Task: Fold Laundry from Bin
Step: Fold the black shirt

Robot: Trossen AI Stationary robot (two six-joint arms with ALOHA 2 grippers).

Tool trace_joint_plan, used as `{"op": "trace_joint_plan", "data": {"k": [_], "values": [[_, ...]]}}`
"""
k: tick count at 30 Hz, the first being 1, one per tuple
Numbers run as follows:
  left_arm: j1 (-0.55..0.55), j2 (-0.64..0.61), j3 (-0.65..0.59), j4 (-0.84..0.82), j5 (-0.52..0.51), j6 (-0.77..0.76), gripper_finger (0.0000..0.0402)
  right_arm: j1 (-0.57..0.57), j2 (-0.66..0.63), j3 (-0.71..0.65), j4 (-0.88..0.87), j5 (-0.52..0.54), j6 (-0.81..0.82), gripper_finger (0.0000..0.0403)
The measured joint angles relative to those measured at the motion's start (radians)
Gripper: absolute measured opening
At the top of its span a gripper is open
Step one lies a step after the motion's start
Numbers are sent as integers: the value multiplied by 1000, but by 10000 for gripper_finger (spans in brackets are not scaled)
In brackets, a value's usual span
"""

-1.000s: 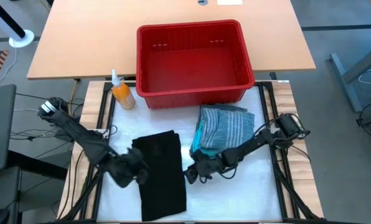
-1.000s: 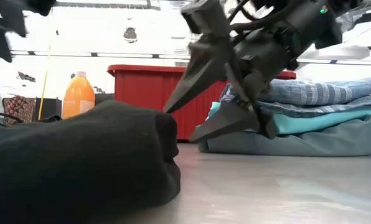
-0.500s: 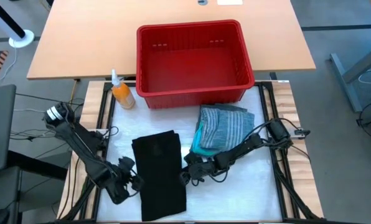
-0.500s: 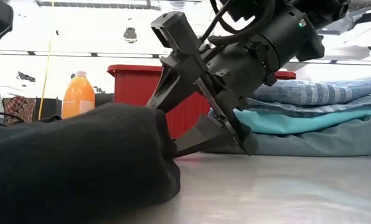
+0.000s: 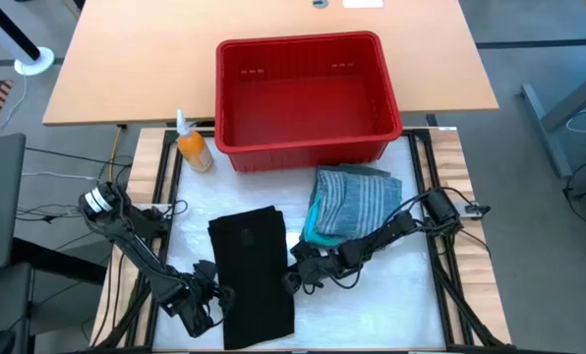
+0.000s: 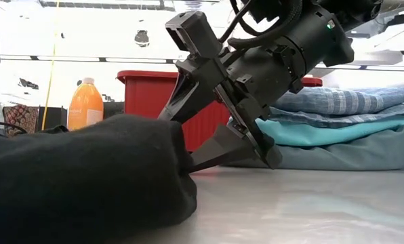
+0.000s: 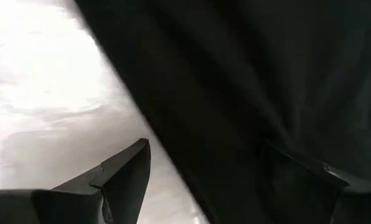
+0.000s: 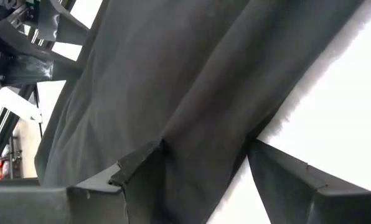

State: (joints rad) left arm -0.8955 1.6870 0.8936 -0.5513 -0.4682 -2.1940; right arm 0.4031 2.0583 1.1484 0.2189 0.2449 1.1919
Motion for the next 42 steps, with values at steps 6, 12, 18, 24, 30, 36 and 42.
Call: {"op": "trace_joint_plan", "data": {"k": [6, 12, 18, 24, 30, 36, 42], "values": [[1, 2, -4, 34, -44, -7, 277, 6, 0, 0, -1, -7, 0, 265], [7, -3, -82, 184, -64, -13, 251, 5, 0, 0, -1, -11, 1, 265], [9, -5, -108, 214, -56, -8, 203, 5, 0, -1, -2, -16, -15, 265], [11, -1, -110, 189, -34, 28, 51, 5, 0, -1, -4, -34, -43, 237], [16, -1, -110, 174, -59, 39, 6, -9, 2, -3, -6, -65, -86, 94], [6, -44, -111, 179, -151, 99, 2, -22, -11, -5, 73, -121, -168, 29], [-29, -192, -108, 213, -335, 321, 1, -32, -100, -5, 58, -120, -260, 32]]}}
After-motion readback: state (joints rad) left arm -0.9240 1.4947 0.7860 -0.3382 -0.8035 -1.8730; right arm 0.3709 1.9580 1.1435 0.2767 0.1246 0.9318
